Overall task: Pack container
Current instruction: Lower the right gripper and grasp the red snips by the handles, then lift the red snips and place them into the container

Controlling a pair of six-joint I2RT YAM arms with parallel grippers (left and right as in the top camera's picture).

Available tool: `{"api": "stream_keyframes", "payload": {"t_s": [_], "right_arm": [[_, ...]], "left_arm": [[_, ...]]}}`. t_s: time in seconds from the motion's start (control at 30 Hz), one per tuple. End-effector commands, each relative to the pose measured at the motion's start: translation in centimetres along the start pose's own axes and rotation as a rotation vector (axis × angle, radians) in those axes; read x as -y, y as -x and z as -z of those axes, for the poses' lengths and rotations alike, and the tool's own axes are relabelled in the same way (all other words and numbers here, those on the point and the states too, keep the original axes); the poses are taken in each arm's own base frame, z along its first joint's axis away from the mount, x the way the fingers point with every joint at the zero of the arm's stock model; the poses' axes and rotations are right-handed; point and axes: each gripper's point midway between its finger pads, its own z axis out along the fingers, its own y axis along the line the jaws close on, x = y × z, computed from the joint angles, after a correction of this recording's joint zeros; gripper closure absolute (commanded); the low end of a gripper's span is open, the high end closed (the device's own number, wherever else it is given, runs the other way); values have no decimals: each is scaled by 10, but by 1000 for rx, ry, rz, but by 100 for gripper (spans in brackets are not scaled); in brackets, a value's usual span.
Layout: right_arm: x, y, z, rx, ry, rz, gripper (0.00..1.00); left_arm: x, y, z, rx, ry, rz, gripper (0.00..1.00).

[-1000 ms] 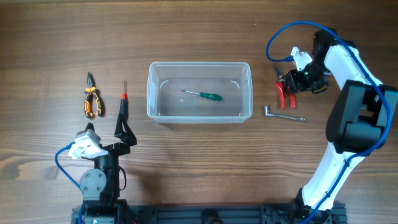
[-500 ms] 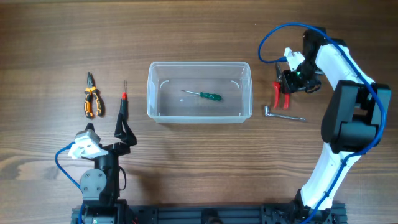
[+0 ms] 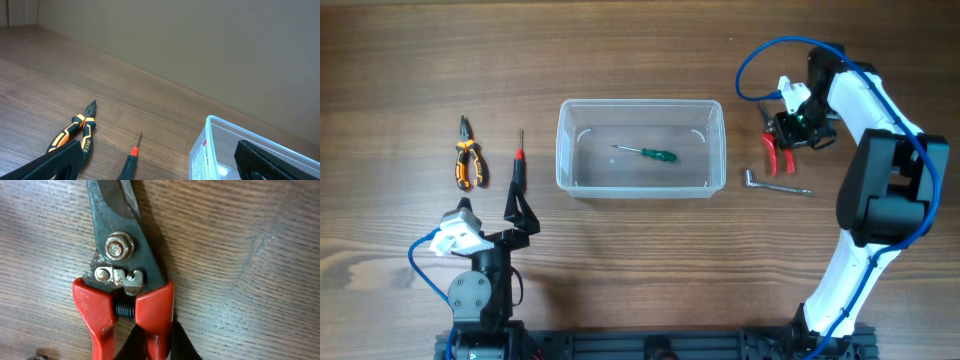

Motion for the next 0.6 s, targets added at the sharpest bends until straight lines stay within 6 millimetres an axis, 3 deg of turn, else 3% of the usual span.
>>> {"api": "stream_keyframes", "payload": {"t_s": [0.0, 0.2, 0.33, 0.47, 0.57], "right_arm": [[3, 6, -4, 0, -11, -7, 95], [9, 45, 42, 121, -30, -23, 96], [4, 77, 95, 241, 2, -6, 96], [-13, 100, 140, 356, 45, 43, 96], [-47, 113, 176, 432, 69, 179, 95]], "left_arm": [[0, 0, 0, 3, 2, 13, 0], [0, 0, 0, 3, 2, 13, 0], [0, 0, 0, 3, 2, 13, 0], [0, 0, 0, 3, 2, 13, 0], [0, 0, 0, 3, 2, 13, 0]]}}
